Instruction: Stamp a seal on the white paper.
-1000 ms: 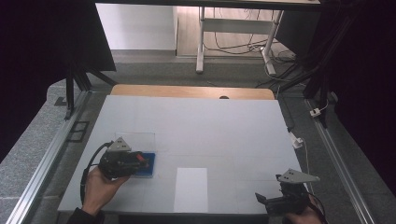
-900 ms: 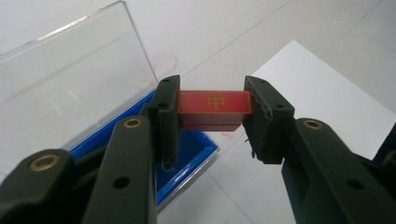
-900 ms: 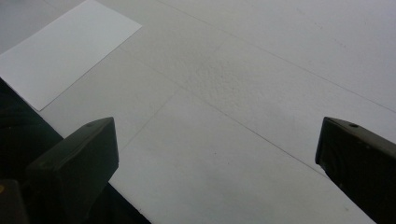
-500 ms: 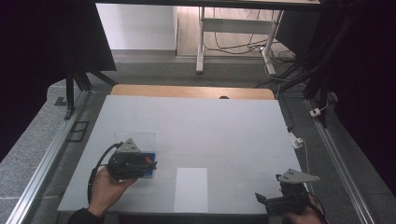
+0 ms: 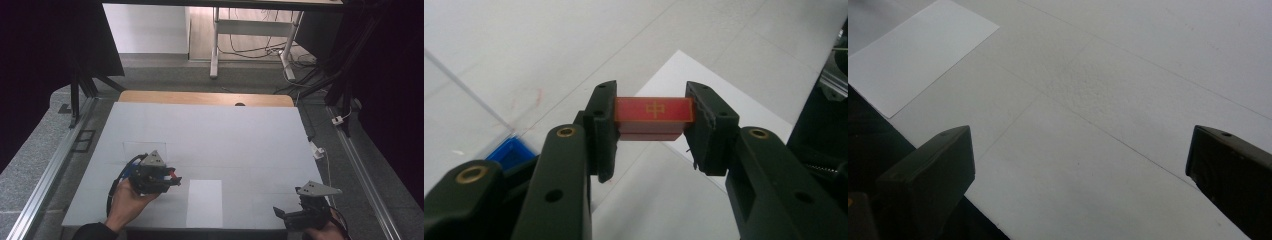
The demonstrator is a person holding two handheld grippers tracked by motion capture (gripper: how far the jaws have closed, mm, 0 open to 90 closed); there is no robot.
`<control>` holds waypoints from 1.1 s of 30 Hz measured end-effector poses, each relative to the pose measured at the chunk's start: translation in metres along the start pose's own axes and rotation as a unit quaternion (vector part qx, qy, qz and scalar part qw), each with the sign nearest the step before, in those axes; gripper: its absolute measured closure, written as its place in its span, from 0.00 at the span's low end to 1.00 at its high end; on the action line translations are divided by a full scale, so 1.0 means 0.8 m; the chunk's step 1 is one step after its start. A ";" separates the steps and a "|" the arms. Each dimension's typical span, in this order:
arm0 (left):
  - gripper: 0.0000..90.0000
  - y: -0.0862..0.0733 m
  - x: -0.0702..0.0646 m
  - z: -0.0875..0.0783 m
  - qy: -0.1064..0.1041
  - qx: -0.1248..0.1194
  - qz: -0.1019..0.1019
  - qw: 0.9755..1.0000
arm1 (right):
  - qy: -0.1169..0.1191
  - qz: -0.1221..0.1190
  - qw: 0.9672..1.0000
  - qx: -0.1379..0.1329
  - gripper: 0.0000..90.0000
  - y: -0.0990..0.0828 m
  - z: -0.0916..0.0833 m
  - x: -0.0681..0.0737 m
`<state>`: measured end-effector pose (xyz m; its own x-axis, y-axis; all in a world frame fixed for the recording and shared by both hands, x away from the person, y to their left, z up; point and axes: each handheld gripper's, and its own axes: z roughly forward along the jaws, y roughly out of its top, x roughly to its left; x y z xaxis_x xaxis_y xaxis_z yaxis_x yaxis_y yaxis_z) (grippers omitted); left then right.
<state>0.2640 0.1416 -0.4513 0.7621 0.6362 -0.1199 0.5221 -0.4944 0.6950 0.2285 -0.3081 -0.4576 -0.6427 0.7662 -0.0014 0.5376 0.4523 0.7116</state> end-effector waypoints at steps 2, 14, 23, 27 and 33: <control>0.65 0.003 -0.004 0.005 -0.004 0.004 0.006 1.000 | 0.000 0.001 1.000 0.000 0.00 0.000 0.000 0.000; 0.65 0.019 -0.027 0.035 -0.025 0.028 0.033 0.999 | 0.000 0.001 1.000 0.000 0.00 0.000 0.000 0.000; 0.65 0.027 -0.040 0.062 -0.036 0.049 0.047 0.997 | 0.001 0.000 1.000 -0.001 0.00 0.000 0.000 0.000; 0.65 0.029 -0.044 0.072 -0.041 0.054 0.051 0.996 | 0.001 0.000 1.000 -0.001 0.00 0.000 0.000 0.000; 0.65 0.031 -0.051 0.088 -0.045 0.066 0.060 0.995 | 0.001 -0.001 1.000 -0.001 0.00 0.000 0.000 0.000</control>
<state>0.2726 0.0618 -0.4792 0.8503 0.5149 -0.1085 0.4660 -0.6412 0.6097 0.2282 -0.3082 -0.4575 -0.6452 0.7640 -0.0008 0.5352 0.4527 0.7132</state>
